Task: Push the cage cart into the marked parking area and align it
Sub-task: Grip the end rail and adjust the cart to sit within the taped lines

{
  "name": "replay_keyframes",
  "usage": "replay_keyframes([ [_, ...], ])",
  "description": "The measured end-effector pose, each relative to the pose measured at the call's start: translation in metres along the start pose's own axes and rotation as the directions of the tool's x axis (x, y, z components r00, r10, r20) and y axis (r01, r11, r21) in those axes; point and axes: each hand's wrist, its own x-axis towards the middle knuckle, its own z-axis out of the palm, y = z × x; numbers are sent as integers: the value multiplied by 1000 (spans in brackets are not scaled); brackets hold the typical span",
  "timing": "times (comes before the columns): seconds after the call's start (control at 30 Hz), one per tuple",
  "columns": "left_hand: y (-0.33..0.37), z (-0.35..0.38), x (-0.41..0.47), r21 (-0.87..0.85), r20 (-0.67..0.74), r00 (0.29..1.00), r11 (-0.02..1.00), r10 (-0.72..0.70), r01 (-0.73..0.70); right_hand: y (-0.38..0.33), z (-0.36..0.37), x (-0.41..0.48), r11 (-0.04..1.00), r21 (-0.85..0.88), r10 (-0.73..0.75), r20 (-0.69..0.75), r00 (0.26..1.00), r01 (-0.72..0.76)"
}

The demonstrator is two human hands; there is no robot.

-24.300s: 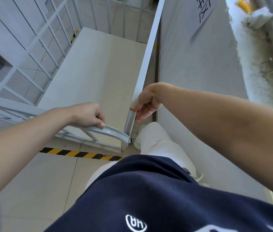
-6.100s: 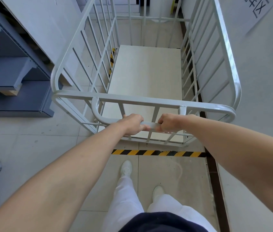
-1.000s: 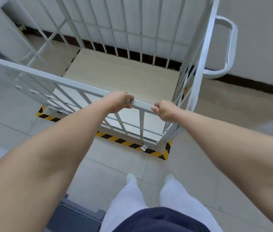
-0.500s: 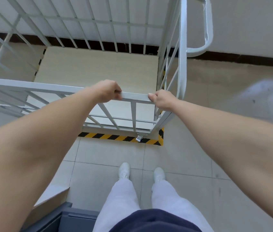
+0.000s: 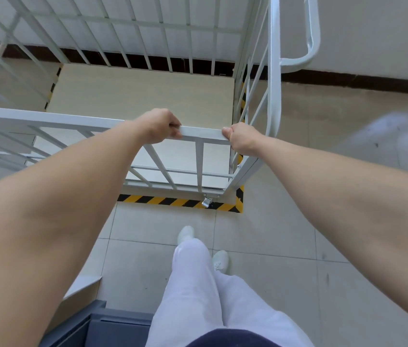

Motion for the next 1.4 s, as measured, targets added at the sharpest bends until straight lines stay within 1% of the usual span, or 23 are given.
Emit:
replay_keyframes([
  [0.1,1,2,-1,-11,-26,1000,1000,-13,13,-2,-1,-3,1000,-4,30,4,1000,-30],
  [0.27,1,-2,0,-4,-5,1000,1000,-7,7,-1,-1,0,995,-95,-25,5,1000,25],
  [0.4,2,-7,4,18,29,1000,1000,8,-9,0,-3,2,994,-106,-32,-19,999,30],
  [0.57,9,-7,2,30,29,999,999,17,-18,2,-8,3,983,-176,-47,16,999,49],
  [0.7,9,-7,-1,42,22,1000,999,20,-21,-2,-9,2,983,-178,-29,41,999,35],
  [0.83,11,-7,-2,38,14,999,998,42,-42,-2,-9,3,986,-169,-11,25,1000,15],
  [0.97,13,-9,-3,47,16,999,998,49,-49,-4,-10,2,982,-187,-14,73,997,28],
  [1.2,13,-8,-2,58,8,998,996,60,-61,-7,-12,-4,982,-188,42,50,998,-32],
  [1.27,13,-8,-2,64,15,998,996,55,-56,-6,-13,-3,978,-207,30,50,998,-19],
  [1.4,14,-10,1,77,38,998,995,57,-60,-4,-15,-3,984,-174,32,49,998,-23],
])
